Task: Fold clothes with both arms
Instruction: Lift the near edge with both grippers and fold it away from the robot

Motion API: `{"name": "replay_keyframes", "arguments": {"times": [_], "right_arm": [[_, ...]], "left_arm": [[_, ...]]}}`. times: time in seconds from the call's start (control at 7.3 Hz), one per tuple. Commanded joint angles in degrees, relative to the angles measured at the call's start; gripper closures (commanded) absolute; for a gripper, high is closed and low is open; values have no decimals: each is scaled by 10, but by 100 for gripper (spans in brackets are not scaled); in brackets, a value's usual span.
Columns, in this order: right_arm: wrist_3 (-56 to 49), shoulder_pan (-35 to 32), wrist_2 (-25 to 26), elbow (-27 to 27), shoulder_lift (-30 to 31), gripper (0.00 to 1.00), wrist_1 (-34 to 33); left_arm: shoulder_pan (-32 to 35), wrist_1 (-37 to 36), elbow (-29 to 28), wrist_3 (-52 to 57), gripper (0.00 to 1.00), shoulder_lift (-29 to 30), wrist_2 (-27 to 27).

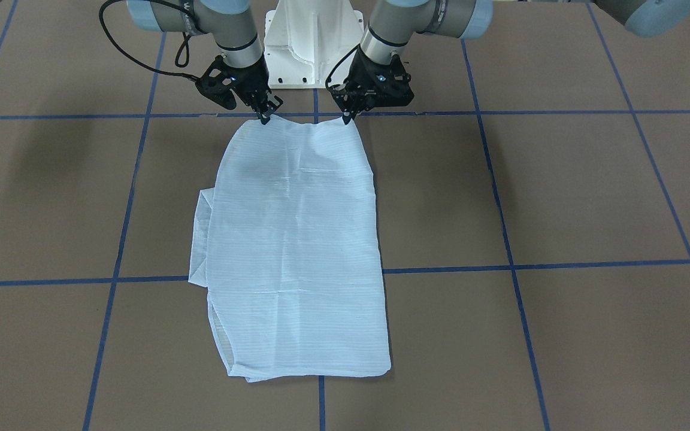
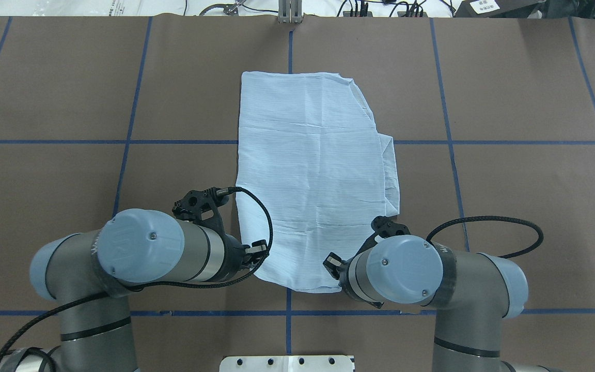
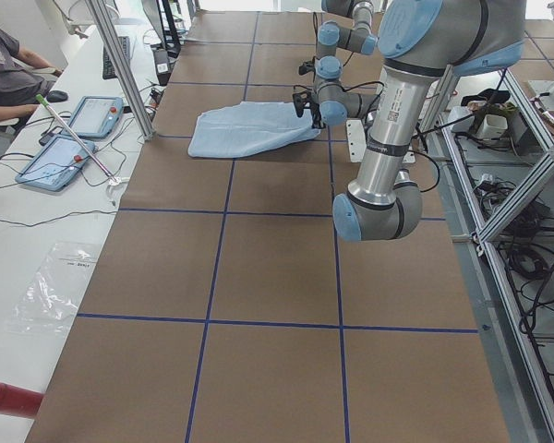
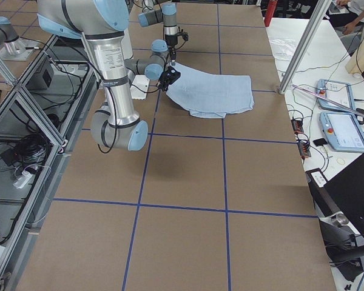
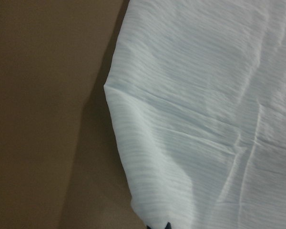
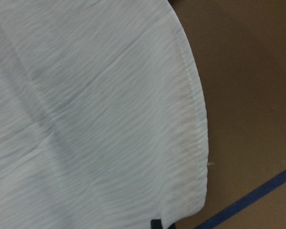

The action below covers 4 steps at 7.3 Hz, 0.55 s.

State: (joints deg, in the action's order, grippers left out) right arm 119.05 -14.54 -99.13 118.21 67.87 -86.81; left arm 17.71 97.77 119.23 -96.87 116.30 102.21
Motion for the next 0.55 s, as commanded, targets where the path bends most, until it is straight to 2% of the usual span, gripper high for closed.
{"name": "replay_keyframes", "arguments": {"times": [0.0,0.14,0.27,0.41], "right_arm": [[0,-2,-46,81,13,100,0],[0,-3,-92,106,13,100,0],[1,-5,-134,124,14,100,-1],[1,-4,-155,129,19,100,0]], "left_arm": [[-22,-58,55,-3,100,0,20],[-35,-79,74,-4,100,0,27],[-41,-124,98,-13,100,1,56],[-44,-170,127,-29,100,1,76]]}}
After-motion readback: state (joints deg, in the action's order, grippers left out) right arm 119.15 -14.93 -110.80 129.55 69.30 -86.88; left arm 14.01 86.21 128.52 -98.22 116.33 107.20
